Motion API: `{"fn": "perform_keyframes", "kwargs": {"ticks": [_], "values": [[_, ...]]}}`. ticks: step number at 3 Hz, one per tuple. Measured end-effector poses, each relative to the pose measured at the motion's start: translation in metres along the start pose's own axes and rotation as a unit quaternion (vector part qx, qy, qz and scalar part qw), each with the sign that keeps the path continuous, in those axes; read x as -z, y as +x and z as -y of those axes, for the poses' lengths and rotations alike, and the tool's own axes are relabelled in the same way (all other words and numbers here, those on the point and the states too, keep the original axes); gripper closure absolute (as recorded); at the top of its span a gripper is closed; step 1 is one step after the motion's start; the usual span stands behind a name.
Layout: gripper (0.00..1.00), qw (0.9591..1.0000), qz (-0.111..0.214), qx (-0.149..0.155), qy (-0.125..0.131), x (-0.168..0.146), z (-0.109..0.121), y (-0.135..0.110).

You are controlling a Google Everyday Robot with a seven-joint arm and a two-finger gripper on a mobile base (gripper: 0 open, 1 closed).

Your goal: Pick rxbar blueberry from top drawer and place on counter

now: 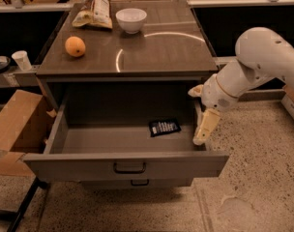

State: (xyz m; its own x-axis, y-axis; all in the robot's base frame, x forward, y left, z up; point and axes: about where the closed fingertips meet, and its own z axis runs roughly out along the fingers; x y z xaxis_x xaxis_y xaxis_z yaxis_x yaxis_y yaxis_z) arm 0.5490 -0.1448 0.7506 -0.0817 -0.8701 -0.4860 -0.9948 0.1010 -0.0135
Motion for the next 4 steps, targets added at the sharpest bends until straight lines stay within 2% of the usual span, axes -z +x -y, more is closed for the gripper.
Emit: {"fn": "perform_keyframes", "kwargs": {"ticks": [1, 3, 4], "values": [[0.00, 1.0000, 0.009, -0.003, 0.004, -0.025, 0.031, 0.010], [0.00, 0.9997, -0.005, -0.026, 0.002, -0.078, 0.077, 0.028], [0.00, 0.9995, -0.019, -0.024, 0.000, -0.095, 0.085, 0.027]]}}
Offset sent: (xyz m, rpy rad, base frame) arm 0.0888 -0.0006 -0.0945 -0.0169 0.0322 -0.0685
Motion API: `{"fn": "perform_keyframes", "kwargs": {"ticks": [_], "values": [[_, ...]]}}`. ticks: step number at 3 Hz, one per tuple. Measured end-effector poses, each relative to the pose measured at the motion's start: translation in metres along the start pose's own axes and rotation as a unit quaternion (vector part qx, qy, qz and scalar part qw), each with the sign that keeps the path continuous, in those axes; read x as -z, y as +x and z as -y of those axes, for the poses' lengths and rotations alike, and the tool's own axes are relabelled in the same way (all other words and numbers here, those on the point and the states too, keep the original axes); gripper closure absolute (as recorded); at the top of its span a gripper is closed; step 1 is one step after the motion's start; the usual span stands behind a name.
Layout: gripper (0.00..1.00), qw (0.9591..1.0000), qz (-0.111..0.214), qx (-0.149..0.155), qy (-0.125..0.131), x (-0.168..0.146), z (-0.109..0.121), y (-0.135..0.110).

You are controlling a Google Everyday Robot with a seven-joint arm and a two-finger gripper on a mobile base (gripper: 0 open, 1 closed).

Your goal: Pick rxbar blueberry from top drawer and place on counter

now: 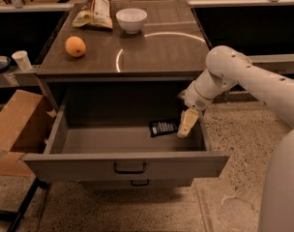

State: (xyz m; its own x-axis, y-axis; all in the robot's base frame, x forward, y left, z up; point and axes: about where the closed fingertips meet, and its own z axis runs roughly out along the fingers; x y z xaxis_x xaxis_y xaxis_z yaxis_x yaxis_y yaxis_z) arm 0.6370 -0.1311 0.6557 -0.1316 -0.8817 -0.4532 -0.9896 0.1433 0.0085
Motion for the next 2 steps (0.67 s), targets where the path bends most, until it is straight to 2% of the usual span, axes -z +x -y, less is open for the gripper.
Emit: {"fn": "perform_keyframes", "kwargs": {"ticks": [2], "values": [[0.00, 0.9996, -0.016, 0.020, -0.011, -0.054, 0.000, -0.001]]}}
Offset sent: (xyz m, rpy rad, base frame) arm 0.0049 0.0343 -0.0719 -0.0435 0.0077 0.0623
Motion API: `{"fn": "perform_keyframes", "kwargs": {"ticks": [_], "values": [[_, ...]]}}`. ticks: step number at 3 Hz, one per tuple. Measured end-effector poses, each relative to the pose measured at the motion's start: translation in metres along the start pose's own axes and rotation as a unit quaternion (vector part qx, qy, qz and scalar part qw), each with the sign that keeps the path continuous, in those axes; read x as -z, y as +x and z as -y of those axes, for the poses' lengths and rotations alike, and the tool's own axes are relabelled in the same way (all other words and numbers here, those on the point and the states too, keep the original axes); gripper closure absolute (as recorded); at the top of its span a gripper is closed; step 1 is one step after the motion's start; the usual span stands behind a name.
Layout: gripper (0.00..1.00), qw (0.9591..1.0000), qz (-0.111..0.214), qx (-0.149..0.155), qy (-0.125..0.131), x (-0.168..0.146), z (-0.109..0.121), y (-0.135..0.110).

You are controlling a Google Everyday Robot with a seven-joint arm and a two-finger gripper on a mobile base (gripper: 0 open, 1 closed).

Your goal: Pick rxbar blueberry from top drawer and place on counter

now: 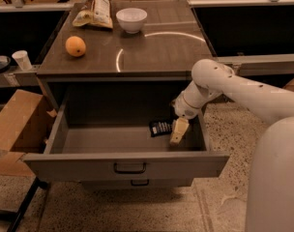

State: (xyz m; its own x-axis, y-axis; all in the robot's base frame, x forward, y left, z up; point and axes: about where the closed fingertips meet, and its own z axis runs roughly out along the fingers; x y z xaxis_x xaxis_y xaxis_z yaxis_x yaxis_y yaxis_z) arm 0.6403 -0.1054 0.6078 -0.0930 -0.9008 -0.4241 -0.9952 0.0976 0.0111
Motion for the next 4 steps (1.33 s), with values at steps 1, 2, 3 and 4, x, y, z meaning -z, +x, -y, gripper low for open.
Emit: {"fn": "perform_keyframes", "kwargs": {"ticks": [1, 2, 3, 4], "values": [[0.05, 1.0000, -0.004, 0.003, -0.005, -0.019, -0.002, 0.000], [0.24, 0.9999, -0.006, 0.005, -0.008, -0.030, -0.003, -0.002], [0.47, 1.0000, -0.006, 0.007, -0.003, -0.028, -0.003, -0.004], [0.71, 1.0000, -0.006, 0.007, -0.003, -0.021, -0.003, -0.007]]}}
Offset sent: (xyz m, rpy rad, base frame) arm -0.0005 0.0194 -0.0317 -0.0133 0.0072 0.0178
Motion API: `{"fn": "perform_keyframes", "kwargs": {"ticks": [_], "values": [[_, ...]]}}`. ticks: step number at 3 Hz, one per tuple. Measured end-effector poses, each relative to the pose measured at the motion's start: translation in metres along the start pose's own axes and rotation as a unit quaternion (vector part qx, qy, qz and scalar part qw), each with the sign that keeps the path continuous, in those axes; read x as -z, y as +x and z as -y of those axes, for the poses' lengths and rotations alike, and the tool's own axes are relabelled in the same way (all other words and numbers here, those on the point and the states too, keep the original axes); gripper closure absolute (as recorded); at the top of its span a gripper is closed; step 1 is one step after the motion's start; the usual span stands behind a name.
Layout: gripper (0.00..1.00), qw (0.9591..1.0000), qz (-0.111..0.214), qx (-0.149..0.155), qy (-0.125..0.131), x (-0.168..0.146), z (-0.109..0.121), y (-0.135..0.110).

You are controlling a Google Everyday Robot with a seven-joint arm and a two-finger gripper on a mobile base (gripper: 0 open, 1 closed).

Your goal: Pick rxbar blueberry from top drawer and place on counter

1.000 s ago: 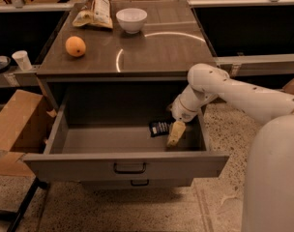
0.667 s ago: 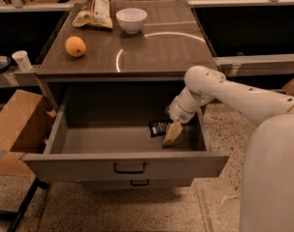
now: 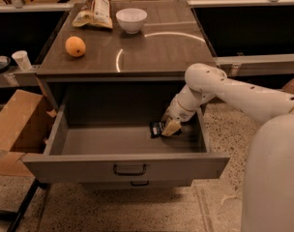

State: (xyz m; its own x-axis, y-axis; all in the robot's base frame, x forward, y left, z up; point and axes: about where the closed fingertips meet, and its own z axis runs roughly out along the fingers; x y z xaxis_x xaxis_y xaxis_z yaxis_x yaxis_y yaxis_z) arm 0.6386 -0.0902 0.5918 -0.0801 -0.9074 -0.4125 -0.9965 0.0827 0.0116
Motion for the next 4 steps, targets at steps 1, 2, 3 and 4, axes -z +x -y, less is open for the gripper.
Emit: {"fn": "perform_keyframes", "kwargs": {"ticks": [1, 2, 3, 4], "values": [[0.94, 1.0000, 0.000, 0.000, 0.000, 0.002, 0.000, -0.001], [1.00, 0.9991, 0.020, 0.007, 0.037, 0.022, -0.001, -0.003], [1.00, 0.9942, 0.051, 0.023, 0.092, 0.073, -0.006, -0.013], [1.00, 0.9855, 0.078, 0.043, 0.145, 0.130, -0.010, -0.025]]}}
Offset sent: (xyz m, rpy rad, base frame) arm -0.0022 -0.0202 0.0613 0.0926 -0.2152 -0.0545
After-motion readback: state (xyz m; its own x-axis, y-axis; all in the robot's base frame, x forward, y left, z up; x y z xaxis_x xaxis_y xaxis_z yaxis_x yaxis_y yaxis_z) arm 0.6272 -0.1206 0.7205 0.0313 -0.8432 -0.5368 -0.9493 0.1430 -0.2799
